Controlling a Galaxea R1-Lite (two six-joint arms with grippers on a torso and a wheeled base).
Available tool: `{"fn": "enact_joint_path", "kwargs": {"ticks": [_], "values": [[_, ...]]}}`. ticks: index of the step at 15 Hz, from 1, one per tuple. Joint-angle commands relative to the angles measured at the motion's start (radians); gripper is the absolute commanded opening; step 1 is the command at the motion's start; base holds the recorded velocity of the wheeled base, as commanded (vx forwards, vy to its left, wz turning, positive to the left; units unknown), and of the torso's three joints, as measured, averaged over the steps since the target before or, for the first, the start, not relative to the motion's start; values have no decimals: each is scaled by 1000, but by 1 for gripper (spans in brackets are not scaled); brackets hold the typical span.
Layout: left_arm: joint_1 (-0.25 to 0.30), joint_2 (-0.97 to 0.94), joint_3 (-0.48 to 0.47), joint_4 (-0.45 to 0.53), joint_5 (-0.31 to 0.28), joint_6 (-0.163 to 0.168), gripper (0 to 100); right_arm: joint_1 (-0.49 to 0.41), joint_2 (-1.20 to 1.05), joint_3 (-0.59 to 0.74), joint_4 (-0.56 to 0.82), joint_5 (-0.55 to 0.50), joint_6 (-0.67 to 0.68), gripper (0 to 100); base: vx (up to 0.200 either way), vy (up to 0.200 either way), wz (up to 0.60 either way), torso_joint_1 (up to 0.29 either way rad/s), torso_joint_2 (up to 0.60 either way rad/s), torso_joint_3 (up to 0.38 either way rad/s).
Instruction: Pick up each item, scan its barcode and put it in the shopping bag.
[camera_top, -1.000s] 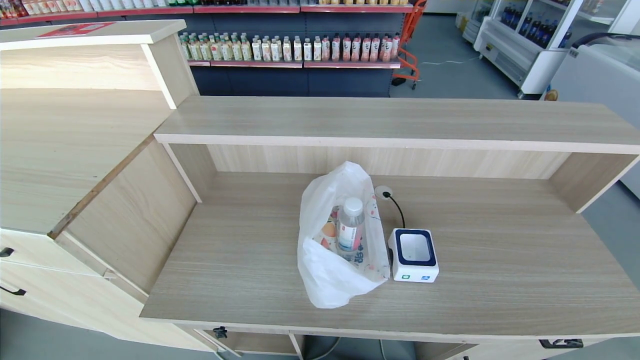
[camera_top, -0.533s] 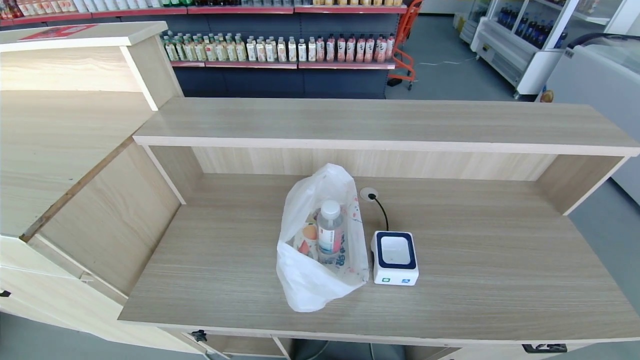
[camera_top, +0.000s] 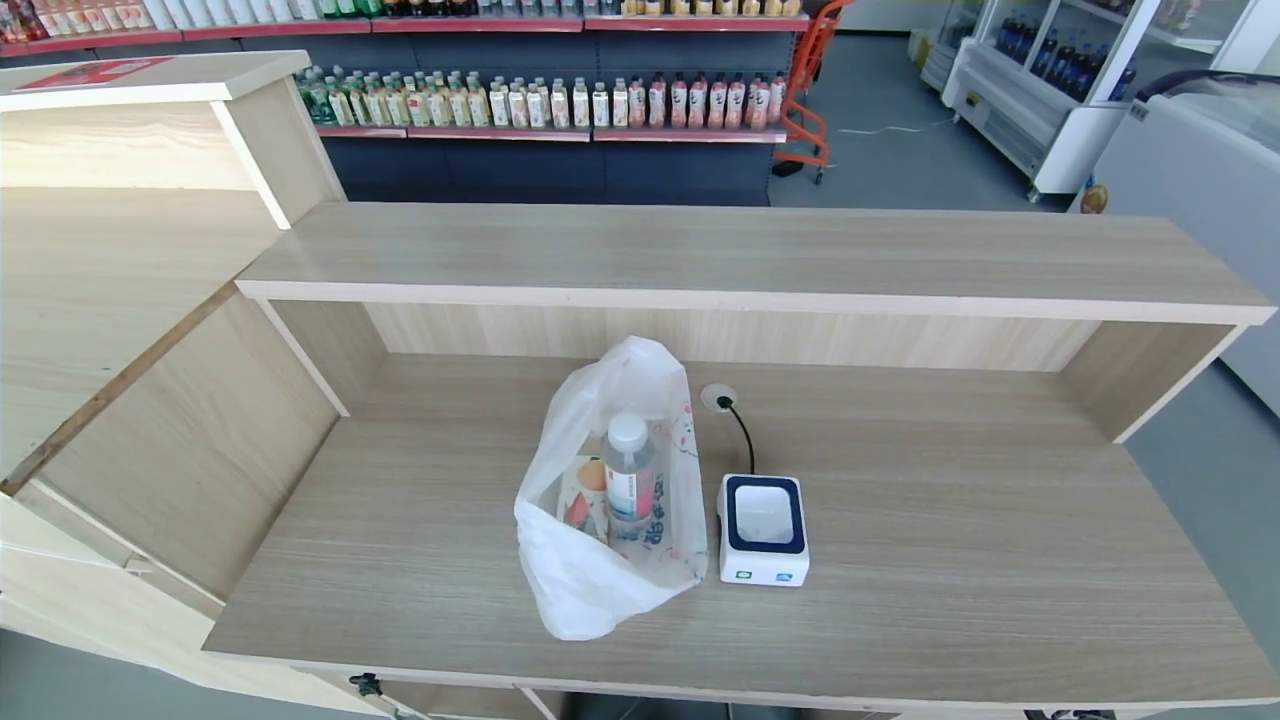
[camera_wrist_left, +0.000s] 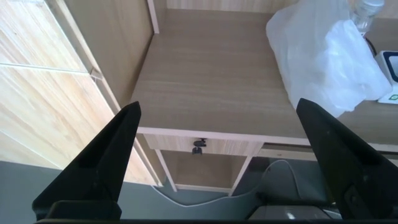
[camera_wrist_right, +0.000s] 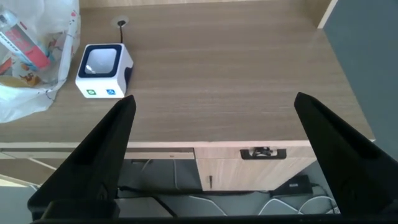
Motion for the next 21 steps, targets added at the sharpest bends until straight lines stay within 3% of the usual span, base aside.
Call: {"fn": "enact_joint_path", "kwargs": {"ticks": [1, 5, 6, 21], "values": [[-1, -1, 0, 0, 0, 0, 100, 0, 4, 0, 0, 0, -1, 100, 200, 0, 0, 2, -2, 7], [-1, -1, 0, 0, 2, -3, 100, 0, 4, 0, 0, 0, 2, 100, 0, 0, 0, 0, 0, 0], [-1, -1, 0, 0, 2, -3, 100, 0, 4, 0, 1, 0, -1, 0, 0, 0, 0, 0, 0, 0], [-1, -1, 0, 0, 2, -3, 100, 0, 4, 0, 0, -2, 4, 0, 0, 0, 0, 0, 0, 0]]}}
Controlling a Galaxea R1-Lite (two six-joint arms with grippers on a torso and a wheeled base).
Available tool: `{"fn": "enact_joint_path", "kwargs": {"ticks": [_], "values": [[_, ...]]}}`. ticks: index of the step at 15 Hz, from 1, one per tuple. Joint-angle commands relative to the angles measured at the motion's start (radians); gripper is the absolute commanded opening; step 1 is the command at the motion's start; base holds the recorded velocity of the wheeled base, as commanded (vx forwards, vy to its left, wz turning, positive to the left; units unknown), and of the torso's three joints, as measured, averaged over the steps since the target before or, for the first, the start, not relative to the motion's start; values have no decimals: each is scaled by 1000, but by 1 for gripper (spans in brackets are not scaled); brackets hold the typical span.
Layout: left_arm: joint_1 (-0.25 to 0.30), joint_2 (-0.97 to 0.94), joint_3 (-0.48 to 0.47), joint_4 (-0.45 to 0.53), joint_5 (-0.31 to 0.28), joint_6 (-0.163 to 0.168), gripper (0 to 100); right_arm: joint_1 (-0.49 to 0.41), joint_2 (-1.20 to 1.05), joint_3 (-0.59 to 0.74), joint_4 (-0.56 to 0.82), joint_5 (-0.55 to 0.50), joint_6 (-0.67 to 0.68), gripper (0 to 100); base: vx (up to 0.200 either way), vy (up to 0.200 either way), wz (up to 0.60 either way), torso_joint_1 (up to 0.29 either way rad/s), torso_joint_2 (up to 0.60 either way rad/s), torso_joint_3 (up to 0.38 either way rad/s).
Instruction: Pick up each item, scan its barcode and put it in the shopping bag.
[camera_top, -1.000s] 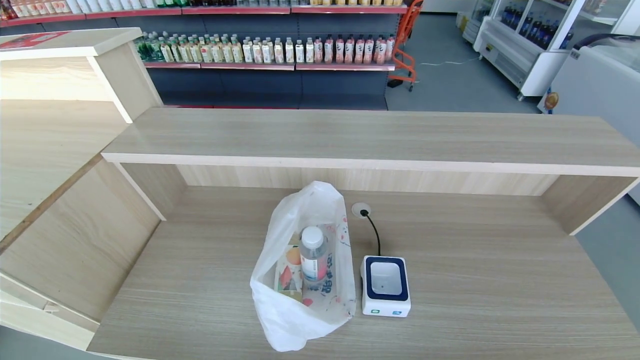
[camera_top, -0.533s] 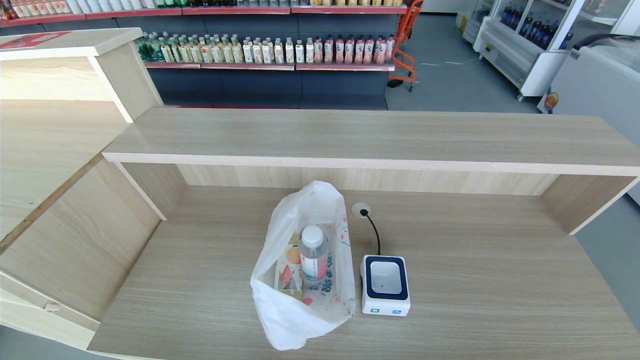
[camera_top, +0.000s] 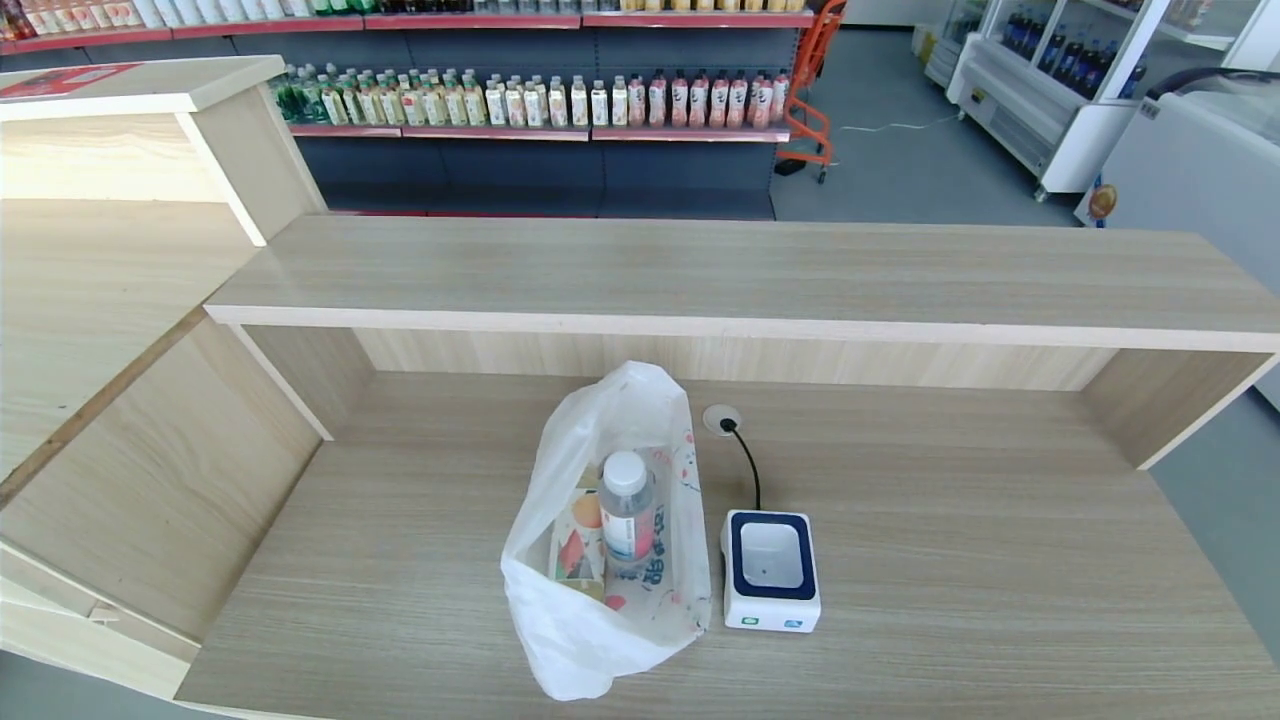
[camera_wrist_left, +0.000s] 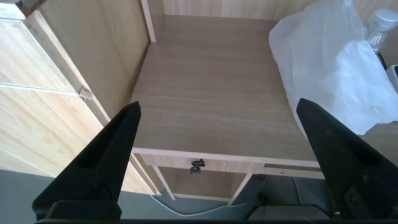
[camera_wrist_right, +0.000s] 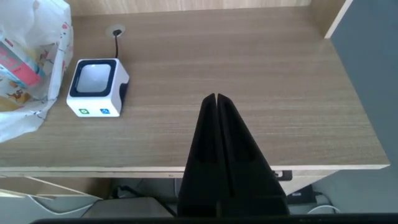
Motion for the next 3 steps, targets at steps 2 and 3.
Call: {"fn": "enact_joint_path", "kwargs": {"ticks": [2, 3], "values": [[0, 0, 0, 0, 1, 0, 100, 0, 2, 0, 0, 0, 4, 0, 0, 0, 0, 0, 0, 0], [0, 0, 0, 0, 1, 0, 100, 0, 2, 0, 0, 0, 7, 0, 0, 0, 0, 0, 0, 0]]}}
